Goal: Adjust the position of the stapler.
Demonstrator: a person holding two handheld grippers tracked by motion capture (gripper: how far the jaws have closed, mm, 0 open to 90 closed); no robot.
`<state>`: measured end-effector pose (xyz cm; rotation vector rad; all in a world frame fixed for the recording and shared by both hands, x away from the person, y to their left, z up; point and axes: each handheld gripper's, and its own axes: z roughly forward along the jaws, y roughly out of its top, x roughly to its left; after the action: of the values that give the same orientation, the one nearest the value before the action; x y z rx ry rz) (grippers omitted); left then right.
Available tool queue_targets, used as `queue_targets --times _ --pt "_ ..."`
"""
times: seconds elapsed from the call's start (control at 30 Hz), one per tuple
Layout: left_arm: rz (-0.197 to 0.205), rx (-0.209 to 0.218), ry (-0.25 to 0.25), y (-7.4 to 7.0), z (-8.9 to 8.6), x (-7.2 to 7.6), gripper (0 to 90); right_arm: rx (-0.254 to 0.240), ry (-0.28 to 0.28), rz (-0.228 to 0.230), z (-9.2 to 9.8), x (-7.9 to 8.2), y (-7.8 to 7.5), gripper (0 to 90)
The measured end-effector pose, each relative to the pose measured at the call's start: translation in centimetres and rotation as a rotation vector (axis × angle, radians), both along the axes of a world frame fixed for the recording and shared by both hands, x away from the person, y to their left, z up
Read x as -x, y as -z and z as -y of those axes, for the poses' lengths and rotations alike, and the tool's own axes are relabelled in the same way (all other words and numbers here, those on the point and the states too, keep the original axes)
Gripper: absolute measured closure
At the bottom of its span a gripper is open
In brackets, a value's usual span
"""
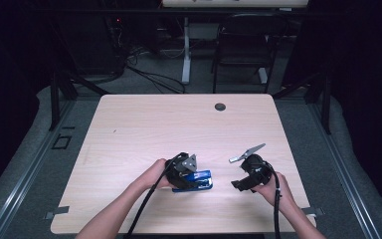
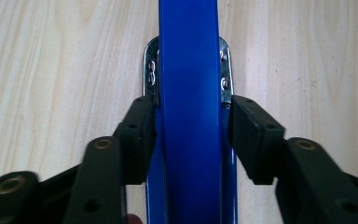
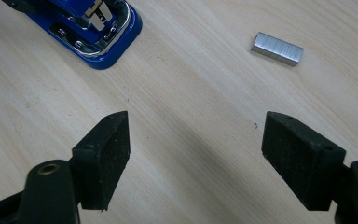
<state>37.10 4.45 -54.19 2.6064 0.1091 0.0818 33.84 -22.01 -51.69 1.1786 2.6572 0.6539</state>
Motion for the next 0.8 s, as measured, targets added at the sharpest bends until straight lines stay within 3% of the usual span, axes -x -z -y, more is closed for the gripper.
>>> queue_targets --times 0.2,0.43,0.7,0.8 --pt "0.028 -0.005 0.011 -0.08 0.05 0.19 63.5 -0.011 -0.001 -0.001 -0.01 0.04 0.03 23.6" --pt "0.039 0.028 0.026 0.05 -0.25 0.24 65.5 -0.005 -0.011 -0.001 -0.02 -0.03 0.08 24.6" --pt "-0.021 0.068 0.039 0.33 -0.62 -0.39 66.0 -0.011 -0.011 -0.008 -0.06 -0.08 0.14 24.9" --pt "-0.036 0.065 0.015 0.31 -0.52 -0.46 65.5 -0.01 -0.013 -0.006 -0.09 -0.1 0.18 24.6"
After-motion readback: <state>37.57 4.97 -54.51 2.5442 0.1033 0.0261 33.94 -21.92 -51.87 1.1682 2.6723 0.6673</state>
